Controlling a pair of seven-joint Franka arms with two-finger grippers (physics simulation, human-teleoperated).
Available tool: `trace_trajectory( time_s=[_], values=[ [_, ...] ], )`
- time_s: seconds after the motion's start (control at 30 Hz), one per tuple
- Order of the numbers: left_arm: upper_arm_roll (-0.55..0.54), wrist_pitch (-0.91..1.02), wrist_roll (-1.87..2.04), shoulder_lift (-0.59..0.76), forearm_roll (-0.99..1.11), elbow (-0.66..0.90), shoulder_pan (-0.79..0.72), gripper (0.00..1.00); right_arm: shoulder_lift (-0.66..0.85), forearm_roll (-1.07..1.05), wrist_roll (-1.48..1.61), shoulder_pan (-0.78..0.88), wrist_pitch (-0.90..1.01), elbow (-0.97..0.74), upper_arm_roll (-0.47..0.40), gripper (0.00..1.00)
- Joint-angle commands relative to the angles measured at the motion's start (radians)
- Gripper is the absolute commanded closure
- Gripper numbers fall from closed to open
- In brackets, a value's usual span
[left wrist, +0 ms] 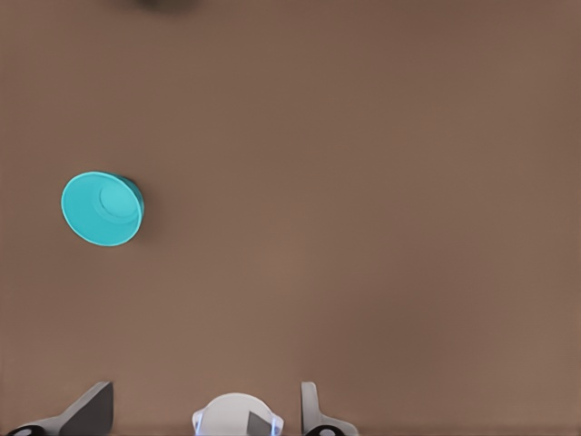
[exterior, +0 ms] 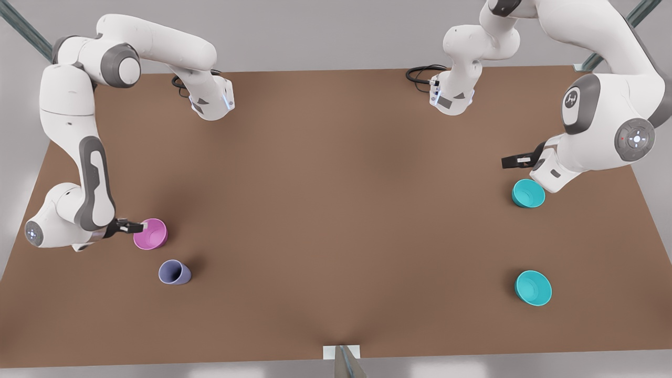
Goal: Stack the blue bowl on the pink bowl
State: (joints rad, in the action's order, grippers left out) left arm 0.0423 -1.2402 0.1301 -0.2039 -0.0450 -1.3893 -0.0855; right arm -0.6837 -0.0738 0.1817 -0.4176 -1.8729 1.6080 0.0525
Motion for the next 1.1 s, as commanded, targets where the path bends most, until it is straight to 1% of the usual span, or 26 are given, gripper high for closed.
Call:
trace_trajectory(
  time_s=[0.0, 0.4, 0.43, 0.5, 0.53, 0.57, 0.6, 0.63, 0.77, 0.83, 0.93, 1.0, 1.03, 1.07],
  values=[
    [-0.001, -0.033, 0.009, 0.000, -0.009, 0.003, 0.000, 0.00, -0.005, -0.004, 0.004, -0.009, -0.088, 0.001, 0.001, 0.00],
    [-0.002, -0.041, 0.011, 0.006, -0.027, 0.001, -0.003, 0.00, -0.059, -0.064, 0.001, -0.003, -0.120, 0.003, 0.003, 0.00],
    [-0.002, -0.041, 0.013, 0.006, -0.027, 0.001, -0.003, 0.00, -0.059, -0.066, 0.008, -0.003, -0.118, 0.003, 0.003, 0.14],
    [-0.001, -0.035, 0.023, 0.011, -0.026, 0.001, -0.005, 0.00, -0.059, -0.064, 0.071, -0.003, -0.118, 0.000, 0.003, 0.48],
    [-0.001, -0.028, 0.022, 0.014, -0.026, 0.001, -0.005, 0.00, -0.059, -0.064, 0.073, -0.003, -0.118, 0.000, 0.003, 0.59],
    [-0.001, -0.022, 0.022, 0.017, -0.026, 0.001, -0.005, 0.00, -0.059, -0.066, 0.073, -0.003, -0.114, -0.003, 0.003, 0.68],
    [0.001, -0.024, 0.020, 0.017, -0.026, 0.001, -0.003, 0.00, -0.059, -0.066, 0.074, -0.001, -0.109, -0.005, 0.003, 0.75],
    [0.001, -0.022, 0.022, 0.017, -0.026, 0.001, -0.003, 0.00, -0.057, -0.064, 0.073, -0.001, -0.106, -0.005, 0.003, 0.78],
    [0.001, -0.021, 0.022, 0.017, -0.026, 0.001, -0.003, 0.00, -0.053, -0.070, 0.087, -0.001, -0.077, -0.008, 0.006, 0.79],
    [-0.001, -0.024, 0.020, 0.015, -0.026, 0.001, -0.003, 0.00, -0.016, -0.083, 0.091, 0.005, 0.027, -0.008, 0.023, 0.79],
    [-0.001, -0.019, 0.022, 0.015, -0.026, 0.001, -0.005, 0.00, 0.067, -0.118, 0.093, 0.006, 0.167, 0.006, 0.070, 0.79],
    [-0.001, 0.007, 0.023, 0.015, -0.026, 0.001, -0.003, 0.00, 0.125, -0.152, 0.090, 0.010, 0.193, 0.039, 0.108, 0.79],
    [-0.001, 0.013, 0.026, 0.012, -0.026, 0.000, -0.005, 0.00, 0.164, -0.178, 0.081, 0.042, 0.187, 0.065, 0.135, 0.79],
    [-0.001, 0.024, 0.025, 0.014, -0.027, 0.001, -0.005, 0.00, 0.187, -0.234, 0.036, 0.108, 0.176, 0.072, 0.135, 0.79]
  ],
)
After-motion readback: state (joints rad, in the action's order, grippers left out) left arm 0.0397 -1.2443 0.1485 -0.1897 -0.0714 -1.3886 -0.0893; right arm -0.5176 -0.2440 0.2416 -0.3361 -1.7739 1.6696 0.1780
